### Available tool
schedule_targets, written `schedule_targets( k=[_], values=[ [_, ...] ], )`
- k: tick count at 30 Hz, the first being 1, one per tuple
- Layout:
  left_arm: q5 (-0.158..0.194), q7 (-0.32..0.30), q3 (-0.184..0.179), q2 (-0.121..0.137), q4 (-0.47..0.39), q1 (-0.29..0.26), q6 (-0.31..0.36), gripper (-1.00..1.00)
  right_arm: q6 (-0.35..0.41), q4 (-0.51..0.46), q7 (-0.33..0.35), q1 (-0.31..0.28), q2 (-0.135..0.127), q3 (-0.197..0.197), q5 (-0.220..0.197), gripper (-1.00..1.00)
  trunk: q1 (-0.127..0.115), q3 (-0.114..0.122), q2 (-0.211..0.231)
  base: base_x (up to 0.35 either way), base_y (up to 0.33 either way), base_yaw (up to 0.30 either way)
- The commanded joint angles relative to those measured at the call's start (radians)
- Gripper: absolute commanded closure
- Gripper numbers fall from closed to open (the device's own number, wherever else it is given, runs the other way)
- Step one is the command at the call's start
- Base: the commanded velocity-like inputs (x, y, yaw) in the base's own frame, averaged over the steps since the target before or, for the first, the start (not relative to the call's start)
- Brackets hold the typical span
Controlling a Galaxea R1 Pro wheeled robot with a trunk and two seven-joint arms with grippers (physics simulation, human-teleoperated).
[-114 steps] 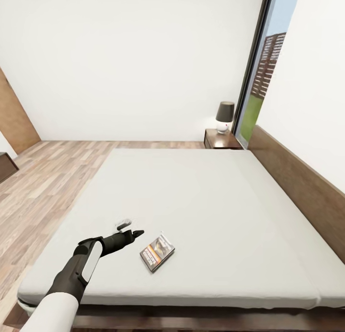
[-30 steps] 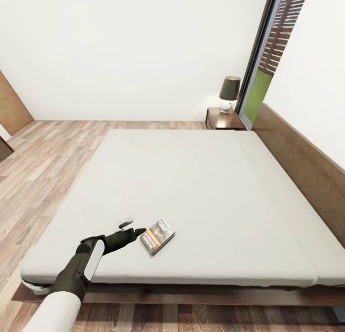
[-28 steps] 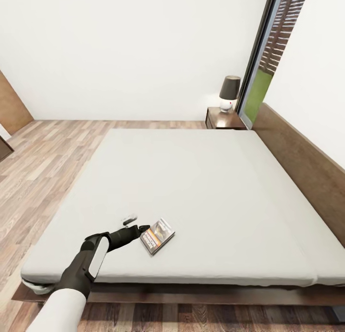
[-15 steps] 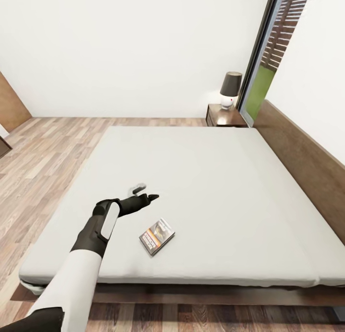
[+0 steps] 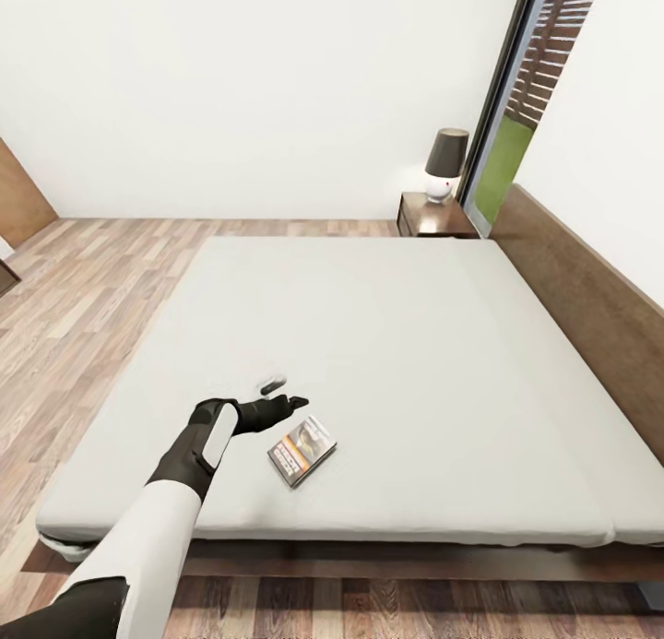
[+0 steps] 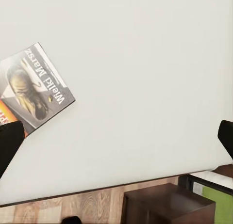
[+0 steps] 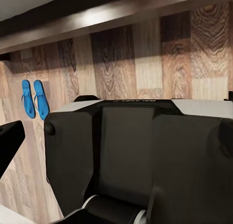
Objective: In the bedroom, move the book from the bed onto either nightstand, and place the two sandals side by side next to the bed.
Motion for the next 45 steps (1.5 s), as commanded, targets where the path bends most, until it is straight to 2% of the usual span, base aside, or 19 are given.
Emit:
schedule_targets(
  k=[1,12,18,26,39,42,45],
  values=[
    [-0.002,-0.005,0.006,-0.001,0.001,0.001,0.007,-1.0,-0.005,0.001,0.002,-0.001,-0.001,0.005,-0.004,-1.0,0.0,-0.003,-0.002,0.0,0.0,0.0],
    [-0.002,-0.011,0.006,-0.002,0.0,0.007,0.007,-1.0,-0.005,0.001,0.002,-0.001,-0.001,0.005,-0.005,-1.0,0.0,-0.021,-0.002,0.0,0.0,0.0],
    [-0.002,-0.013,0.02,0.0,0.0,0.008,0.007,-1.0,-0.005,0.0,0.002,-0.001,-0.001,0.005,-0.005,-1.0,0.0,-0.03,-0.002,0.003,0.0,0.0],
    [-0.002,-0.014,0.027,0.0,0.0,0.008,0.007,-1.0,-0.005,0.0,0.002,-0.001,-0.001,0.006,-0.006,-1.0,0.0,-0.042,-0.002,0.159,0.0,0.0],
    [-0.001,-0.014,0.028,0.0,0.0,0.008,0.007,-1.0,-0.005,0.0,0.004,-0.001,-0.001,0.008,-0.006,-1.0,0.0,-0.046,-0.002,0.106,0.029,0.0],
    [0.011,-0.014,0.028,0.0,0.0,0.008,0.007,-1.0,-0.005,0.0,0.004,-0.001,-0.001,0.008,-0.006,-1.0,0.0,-0.046,-0.002,0.13,0.066,0.0],
    [0.044,-0.013,0.028,0.001,0.001,0.008,0.007,-1.0,-0.005,0.0,0.006,-0.001,-0.001,0.008,-0.007,-1.0,0.0,-0.046,-0.002,0.032,0.017,0.0]
  ],
)
